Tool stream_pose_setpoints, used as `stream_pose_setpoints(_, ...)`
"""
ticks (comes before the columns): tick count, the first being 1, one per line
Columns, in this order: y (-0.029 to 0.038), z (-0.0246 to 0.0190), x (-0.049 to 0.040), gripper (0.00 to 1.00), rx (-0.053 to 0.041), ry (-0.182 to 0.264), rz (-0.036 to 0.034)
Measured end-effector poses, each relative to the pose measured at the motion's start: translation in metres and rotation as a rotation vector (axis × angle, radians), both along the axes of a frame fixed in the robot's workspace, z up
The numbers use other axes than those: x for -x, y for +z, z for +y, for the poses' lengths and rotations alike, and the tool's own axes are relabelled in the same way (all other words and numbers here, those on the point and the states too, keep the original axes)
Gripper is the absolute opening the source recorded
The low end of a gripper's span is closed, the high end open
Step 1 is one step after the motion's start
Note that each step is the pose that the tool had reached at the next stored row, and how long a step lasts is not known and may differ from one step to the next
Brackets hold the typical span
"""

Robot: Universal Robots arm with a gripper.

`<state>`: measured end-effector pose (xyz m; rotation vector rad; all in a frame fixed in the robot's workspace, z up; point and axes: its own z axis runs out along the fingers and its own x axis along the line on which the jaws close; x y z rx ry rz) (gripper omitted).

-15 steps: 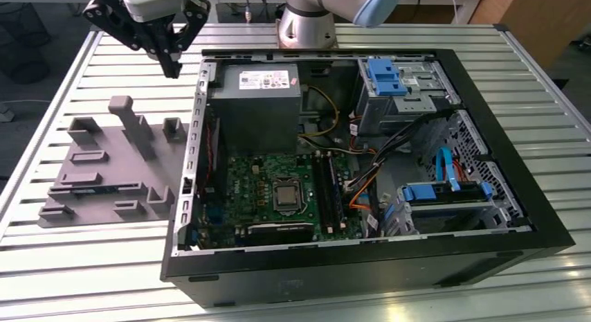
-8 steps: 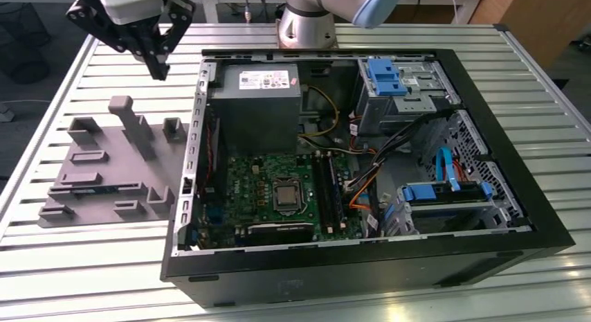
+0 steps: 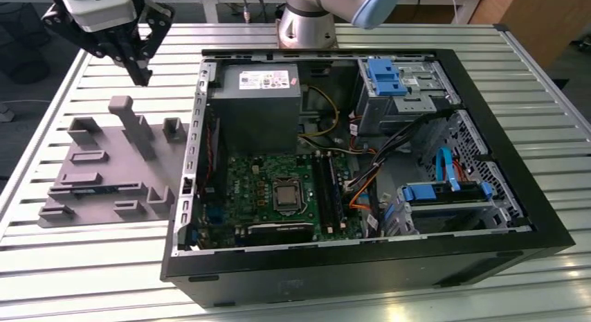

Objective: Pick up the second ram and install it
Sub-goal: 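Reach for the second ram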

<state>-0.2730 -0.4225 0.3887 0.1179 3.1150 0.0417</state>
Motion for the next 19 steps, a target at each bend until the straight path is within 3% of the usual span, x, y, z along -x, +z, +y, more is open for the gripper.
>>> stream_pose_setpoints(10, -0.0019, -0.0098, 0.0264, 0.11, 0.0001, 0.0, 0.0002)
stream_pose_setpoints(19, -0.003, -0.0135, 0.0519, 0.11, 0.0, 0.0, 0.0001)
